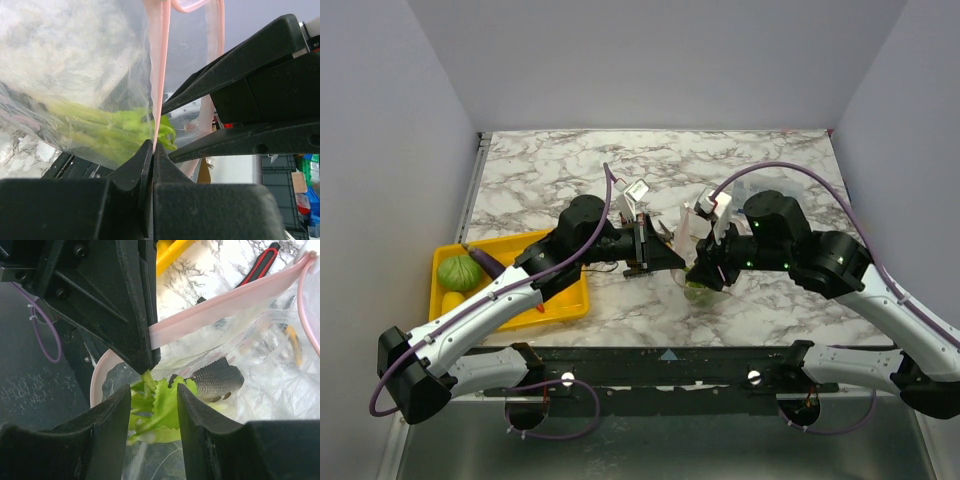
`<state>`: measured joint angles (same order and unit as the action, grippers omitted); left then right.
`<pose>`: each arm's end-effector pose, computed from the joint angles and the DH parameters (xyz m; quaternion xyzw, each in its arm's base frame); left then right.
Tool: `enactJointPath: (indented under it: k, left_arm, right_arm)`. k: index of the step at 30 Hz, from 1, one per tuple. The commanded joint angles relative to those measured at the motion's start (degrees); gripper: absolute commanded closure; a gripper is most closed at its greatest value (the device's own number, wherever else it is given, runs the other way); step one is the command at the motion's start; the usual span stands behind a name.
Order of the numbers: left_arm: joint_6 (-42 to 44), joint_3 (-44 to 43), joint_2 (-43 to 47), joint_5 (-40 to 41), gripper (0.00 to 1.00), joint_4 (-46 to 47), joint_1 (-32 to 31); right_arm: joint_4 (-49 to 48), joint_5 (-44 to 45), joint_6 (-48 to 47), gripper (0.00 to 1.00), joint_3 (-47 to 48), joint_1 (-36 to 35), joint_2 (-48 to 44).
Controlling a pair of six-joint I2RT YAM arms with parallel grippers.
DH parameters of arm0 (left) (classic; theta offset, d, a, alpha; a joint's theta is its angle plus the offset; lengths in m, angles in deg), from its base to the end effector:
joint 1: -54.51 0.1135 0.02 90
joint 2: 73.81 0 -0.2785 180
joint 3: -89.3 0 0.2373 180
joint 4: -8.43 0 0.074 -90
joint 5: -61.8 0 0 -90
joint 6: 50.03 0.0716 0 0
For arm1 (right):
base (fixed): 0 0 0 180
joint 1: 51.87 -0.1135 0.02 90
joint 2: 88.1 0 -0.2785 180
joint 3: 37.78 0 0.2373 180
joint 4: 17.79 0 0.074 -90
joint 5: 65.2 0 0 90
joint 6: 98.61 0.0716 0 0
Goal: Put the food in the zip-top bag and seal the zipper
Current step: Adjust the fake vegetable in the zipper food storage bag.
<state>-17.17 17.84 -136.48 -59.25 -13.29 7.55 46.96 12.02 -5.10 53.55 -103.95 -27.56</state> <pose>0.1495 -0.2142 0.3669 0.0992 0.7655 -0.6021 0.2040 0.1142 0.1724 0.3971 -0.4085 0.7782 0.3046 0.3672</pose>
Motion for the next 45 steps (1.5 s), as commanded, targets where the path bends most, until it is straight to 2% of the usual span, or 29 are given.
enactJointPath:
  k: [1,4,5,7,8,9,13,19,22,26,31,36,40,42,45]
  left_arm:
    - [-0.76,-0.44,1.33,0.10,1.00,0.69,0.11]
    - [-0.87,-0.58,1.41,-0.40,1.00,1.12,0.09]
    - [-0.94,-0.42,1.46,-0.48,1.00,1.28,0.09]
    - [-1.51,0.16,1.50,-0.92,1.00,2.24,0.07]
    - [-1.84,0.53,1.51,-1.30,0.98,2.82,0.10]
    - [-2.11,0.85,1.54,-1.66,0.94,3.37,0.10]
    - [-2.29,1.94,2.13,-2.20,0.74,3.76,0.10]
    - [-0.04,3.35,4.68,0.11,0.62,0.25,0.04]
    - [0.78,3.92,5.88,1.19,0.64,-0.78,0.06]
    - [1.42,4.70,6.47,1.87,0.81,-0.74,0.11]
    - [2.11,2.85,4.46,1.48,1.00,-1.43,-0.02]
    - [3.29,1.36,4.56,2.07,1.00,-2.51,-0.76]
    - [2.54,1.62,5.43,1.46,1.00,-1.58,-0.94]
    - [1.69,1.86,5.97,1.49,1.00,-0.56,-0.95]
    - [-0.37,2.32,6.51,1.47,1.00,2.14,-0.94]
  right_arm:
    - [-0.98,-2.00,0.16,0.54,-1.94,0.06,-0.53]
    - [-3.54,-1.74,1.34,0.60,-3.65,0.13,-0.51]
    - [-4.18,-0.75,1.77,0.66,-4.06,0.13,-0.47]
    - [-5.68,0.05,2.37,0.84,-4.69,0.09,-0.48]
    - [-6.18,-0.13,2.35,0.94,-5.00,0.06,-0.56]
    - [-6.60,0.40,2.35,0.99,-5.20,0.08,-0.91]
    - [-7.58,2.93,3.07,0.99,-6.07,0.07,-2.12]
    - [-6.60,5.14,3.82,0.99,-5.75,0.12,-1.63]
    - [-6.84,7.79,4.51,0.99,-5.80,0.11,-1.47]
    - [-7.84,12.19,5.96,0.99,-5.05,0.08,-1.35]
    - [-7.79,12.55,6.99,0.99,-3.35,0.06,0.44]
    - [-6.51,25.81,9.78,0.99,-0.57,0.06,1.69]
    - [-6.36,41.71,13.26,0.99,2.08,0.10,3.40]
    - [-7.98,43.79,13.55,0.99,2.54,0.11,3.54]
    - [-11.43,40.21,13.13,0.99,2.17,0.13,4.14]
